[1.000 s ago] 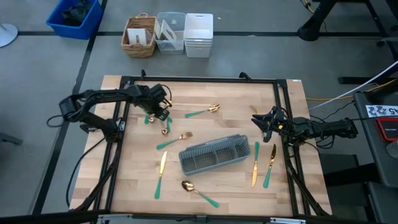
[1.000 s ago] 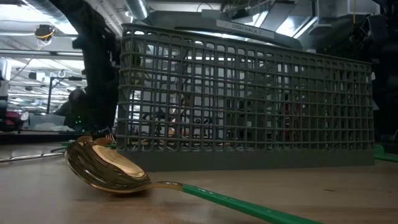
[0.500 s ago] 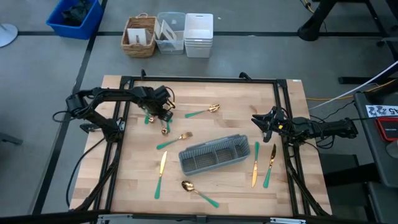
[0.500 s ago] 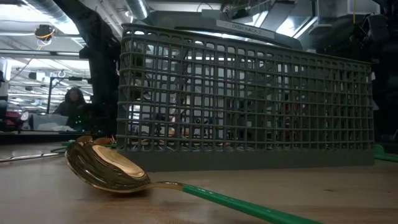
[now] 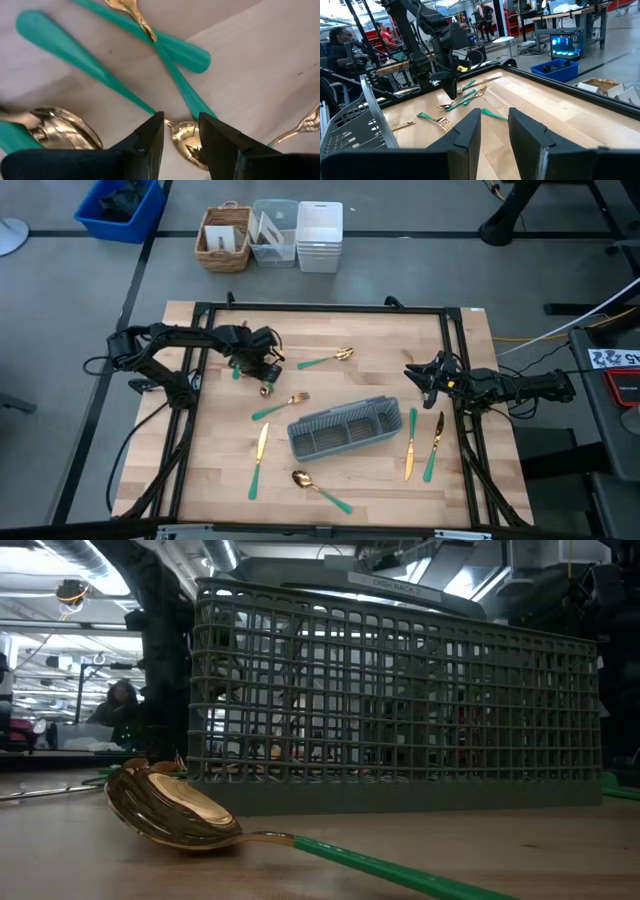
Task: Sort silverware
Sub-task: Put the gold spoon into the gray silverware organizer
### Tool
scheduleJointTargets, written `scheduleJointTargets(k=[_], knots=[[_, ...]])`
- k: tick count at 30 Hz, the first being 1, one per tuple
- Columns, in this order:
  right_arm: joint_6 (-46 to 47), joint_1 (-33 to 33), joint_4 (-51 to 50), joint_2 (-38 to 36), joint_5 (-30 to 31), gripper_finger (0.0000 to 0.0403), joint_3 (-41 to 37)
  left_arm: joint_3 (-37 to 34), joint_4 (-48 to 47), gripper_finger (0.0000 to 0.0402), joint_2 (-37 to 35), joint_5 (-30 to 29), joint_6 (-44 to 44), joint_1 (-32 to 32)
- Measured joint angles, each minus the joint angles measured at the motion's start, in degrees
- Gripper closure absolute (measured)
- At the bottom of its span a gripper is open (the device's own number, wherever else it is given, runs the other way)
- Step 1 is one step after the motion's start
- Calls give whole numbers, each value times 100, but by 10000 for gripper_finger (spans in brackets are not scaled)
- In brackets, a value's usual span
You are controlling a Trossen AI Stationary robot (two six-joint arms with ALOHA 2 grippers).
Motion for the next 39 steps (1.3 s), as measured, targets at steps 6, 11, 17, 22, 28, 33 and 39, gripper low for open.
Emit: scheduleJointTargets(k=[6,11,17,22,28,33,39], knots=[[0,0,-2,0,0,302,0,0,-379,288,0,-6,-436,3],[0,-1,-2,0,0,302,0,-2,-306,288,0,-43,-668,0],[0,0,-4,0,0,302,0,-2,-261,288,11,-122,-992,-2],[0,0,-7,0,-2,302,0,-2,-195,288,93,-313,-1167,-58],[2,0,-4,-2,-2,302,0,-2,-115,288,270,-383,-1260,-69],[2,0,-7,0,-2,302,0,9,71,289,480,-378,-1263,-67],[2,0,-7,-2,-2,302,0,15,8,330,530,-389,-1044,-65]])
